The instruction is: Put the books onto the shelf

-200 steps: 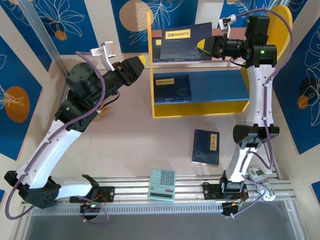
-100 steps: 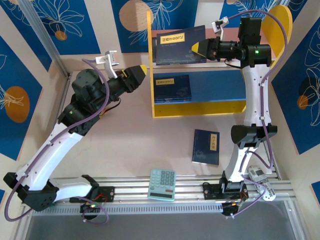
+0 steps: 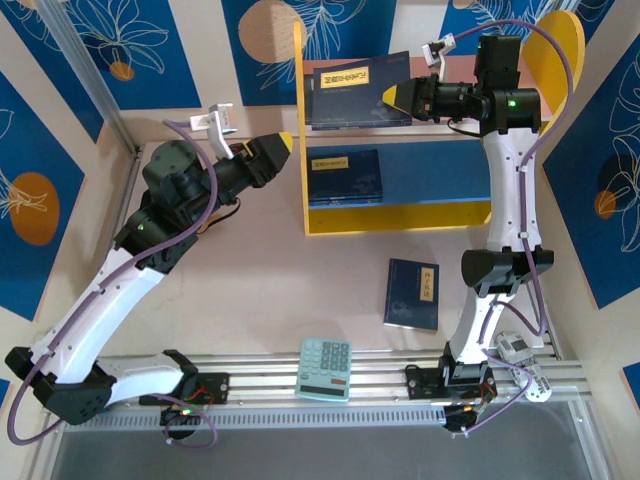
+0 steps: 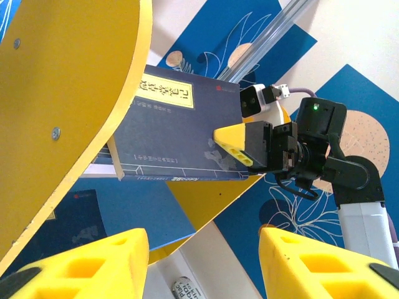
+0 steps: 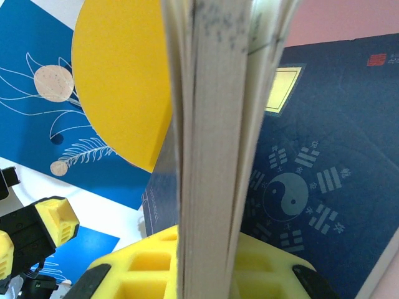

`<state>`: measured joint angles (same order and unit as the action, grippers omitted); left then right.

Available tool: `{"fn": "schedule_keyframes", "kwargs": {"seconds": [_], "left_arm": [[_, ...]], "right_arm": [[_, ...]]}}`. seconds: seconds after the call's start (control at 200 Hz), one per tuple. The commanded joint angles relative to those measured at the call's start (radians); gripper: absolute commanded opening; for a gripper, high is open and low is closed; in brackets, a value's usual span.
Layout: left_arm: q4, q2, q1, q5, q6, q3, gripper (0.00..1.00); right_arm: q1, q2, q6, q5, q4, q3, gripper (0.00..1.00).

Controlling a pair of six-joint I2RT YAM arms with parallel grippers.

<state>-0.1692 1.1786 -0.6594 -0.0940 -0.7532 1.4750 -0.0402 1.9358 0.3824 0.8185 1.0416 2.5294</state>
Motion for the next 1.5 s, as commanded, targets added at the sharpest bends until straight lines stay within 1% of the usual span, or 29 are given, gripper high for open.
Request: {"fn": "schedule_keyframes", "kwargs": {"seconds": [0.0, 0.44, 0.83, 1.176, 1.396, 1.496], "left_arm": [[0.002, -0.020, -0.012, 0.013, -0.006, -0.005, 0.50], [-0.032, -0.031, -0.011, 0.023, 0.014, 0.011, 0.51], [-0.047, -0.043, -0.011, 0.033, 0.025, 0.010, 0.51], [-0.056, -0.048, -0.011, 0.045, 0.035, 0.008, 0.51], [-0.065, -0.045, -0.012, 0.042, 0.040, 0.012, 0.53], [-0.128, -0.016, -0.011, 0.012, 0.056, 0.063, 0.54]], "right_arm": [[-0.007, 0.015, -0.009, 0.008, -0.005, 0.021, 0.08], [-0.027, 0.052, 0.038, -0.004, -0.058, 0.040, 0.10], [-0.038, 0.065, 0.055, -0.030, -0.080, 0.045, 0.17], [-0.027, 0.071, 0.071, -0.037, -0.097, 0.045, 0.18], [-0.020, 0.070, 0.078, -0.056, -0.106, 0.046, 0.30], [-0.017, 0.071, 0.078, -0.070, -0.105, 0.046, 0.37]]}}
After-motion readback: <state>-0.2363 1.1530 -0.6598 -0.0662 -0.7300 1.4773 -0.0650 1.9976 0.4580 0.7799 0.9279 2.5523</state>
